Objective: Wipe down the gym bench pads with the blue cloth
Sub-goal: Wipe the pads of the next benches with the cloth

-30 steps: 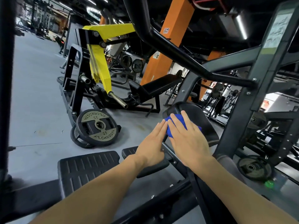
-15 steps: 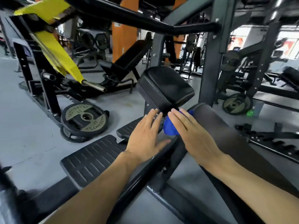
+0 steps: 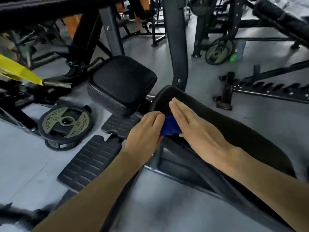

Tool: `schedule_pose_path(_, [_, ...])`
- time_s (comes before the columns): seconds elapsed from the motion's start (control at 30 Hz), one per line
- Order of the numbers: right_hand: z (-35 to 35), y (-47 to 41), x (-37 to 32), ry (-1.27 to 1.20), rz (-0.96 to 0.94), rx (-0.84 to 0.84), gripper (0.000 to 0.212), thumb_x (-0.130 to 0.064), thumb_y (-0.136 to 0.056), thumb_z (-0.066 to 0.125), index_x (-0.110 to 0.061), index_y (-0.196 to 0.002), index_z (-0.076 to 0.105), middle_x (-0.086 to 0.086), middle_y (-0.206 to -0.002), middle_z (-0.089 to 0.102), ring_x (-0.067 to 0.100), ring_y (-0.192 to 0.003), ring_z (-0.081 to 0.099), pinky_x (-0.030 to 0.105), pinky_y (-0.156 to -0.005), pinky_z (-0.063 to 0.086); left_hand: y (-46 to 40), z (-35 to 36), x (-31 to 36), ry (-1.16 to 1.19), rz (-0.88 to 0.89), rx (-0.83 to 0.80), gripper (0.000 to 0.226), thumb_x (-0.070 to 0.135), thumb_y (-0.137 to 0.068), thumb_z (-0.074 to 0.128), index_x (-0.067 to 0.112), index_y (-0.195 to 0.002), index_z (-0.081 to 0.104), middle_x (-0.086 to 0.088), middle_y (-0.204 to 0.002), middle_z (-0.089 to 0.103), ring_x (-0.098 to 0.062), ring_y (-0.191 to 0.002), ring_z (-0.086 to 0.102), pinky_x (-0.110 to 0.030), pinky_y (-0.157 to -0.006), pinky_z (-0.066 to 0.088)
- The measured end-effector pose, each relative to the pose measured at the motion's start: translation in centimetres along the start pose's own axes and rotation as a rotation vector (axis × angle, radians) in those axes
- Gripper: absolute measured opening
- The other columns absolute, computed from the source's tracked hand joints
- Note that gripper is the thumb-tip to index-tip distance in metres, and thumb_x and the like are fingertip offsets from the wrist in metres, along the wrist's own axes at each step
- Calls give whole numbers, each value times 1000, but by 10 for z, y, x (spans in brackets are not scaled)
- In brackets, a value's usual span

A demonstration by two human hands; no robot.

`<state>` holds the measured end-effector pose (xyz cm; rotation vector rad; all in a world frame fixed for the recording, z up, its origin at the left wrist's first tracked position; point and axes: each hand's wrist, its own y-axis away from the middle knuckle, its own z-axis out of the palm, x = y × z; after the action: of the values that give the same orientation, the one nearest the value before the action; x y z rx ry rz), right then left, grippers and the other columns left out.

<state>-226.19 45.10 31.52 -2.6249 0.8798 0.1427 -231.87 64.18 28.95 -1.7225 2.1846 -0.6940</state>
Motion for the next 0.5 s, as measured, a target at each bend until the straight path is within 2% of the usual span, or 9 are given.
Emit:
schedule_pose_path(0.07, [-16, 26, 12, 149, 115, -42, 91, -28, -90, 75, -7, -159, 19, 13, -167, 15, 17, -146, 36, 27, -101, 52, -12, -12, 22, 27, -40, -76, 47, 4, -76, 78, 4, -118, 57, -13, -118, 66, -31, -107, 66, -38, -70, 61])
schedule_pose_path(0.1, [-29, 41, 14, 167, 188, -77, 97, -24, -83, 81, -4, -158, 21, 19, -165, 15, 22, -141, 44, 28, -92, 57, -16, -19, 34, 50, -45, -97, 48, 0, -75, 77, 4, -117, 55, -14, -114, 67, -34, -102, 67, -40, -67, 61])
schedule_pose_path(0.2, [-76, 80, 9, 198, 255, -95, 89, -15, -92, 69, -9, -159, 12, 16, -167, 5, 21, -148, 32, 26, -91, 55, -34, -44, 81, 40, 18, -197, 38, -2, -83, 70, 6, -118, 56, -13, -109, 66, -33, -91, 66, -48, -67, 59])
schedule_pose_path(0.27, [-111, 110, 5, 158, 330, -97, 84, -13, -95, 65, -12, -159, 11, 13, -167, 6, 22, -150, 28, 23, -92, 54, -46, -64, 119, 148, -32, -260, 26, 23, -96, 65, 20, -122, 62, -5, -116, 67, -24, -100, 65, -44, -83, 55])
schedule_pose_path(0.3, [-129, 127, 2, 151, 368, -100, 84, -13, -95, 64, -13, -160, 10, 12, -168, 7, 23, -151, 26, 25, -95, 52, -51, -75, 138, 179, -50, -310, 31, 25, -97, 65, 25, -128, 62, -6, -123, 64, -23, -106, 62, -41, -89, 52])
schedule_pose_path(0.33, [-145, 144, -2, 153, 414, -127, 84, -13, -95, 64, -12, -160, 10, 13, -167, 8, 24, -152, 24, 28, -99, 51, -56, -84, 160, 171, -3, -360, 45, 16, -94, 69, 24, -136, 58, -11, -129, 58, -27, -112, 58, -41, -91, 52])
schedule_pose_path(0.4, [-175, 180, -9, 181, 495, -178, 89, -12, -87, 73, -7, -158, 19, 18, -165, 17, 28, -149, 30, 34, -97, 55, -56, -101, 203, 168, 145, -349, 65, 0, -81, 76, 15, -139, 55, -18, -127, 52, -32, -109, 54, -43, -82, 58])
schedule_pose_path(0.47, [-201, 215, -17, 192, 572, -194, 93, -13, -80, 80, -5, -156, 26, 20, -162, 25, 29, -146, 37, 36, -90, 59, -58, -121, 242, 169, 178, -380, 59, 5, -75, 78, 12, -130, 57, -16, -117, 52, -30, -102, 53, -38, -65, 57])
schedule_pose_path(0.5, [-218, 236, -21, 196, 603, -195, 93, -15, -82, 78, -6, -156, 24, 19, -163, 22, 28, -146, 36, 35, -92, 58, -60, -133, 267, 173, 204, -387, 57, 10, -73, 77, 11, -126, 58, -13, -115, 52, -28, -100, 52, -36, -61, 55])
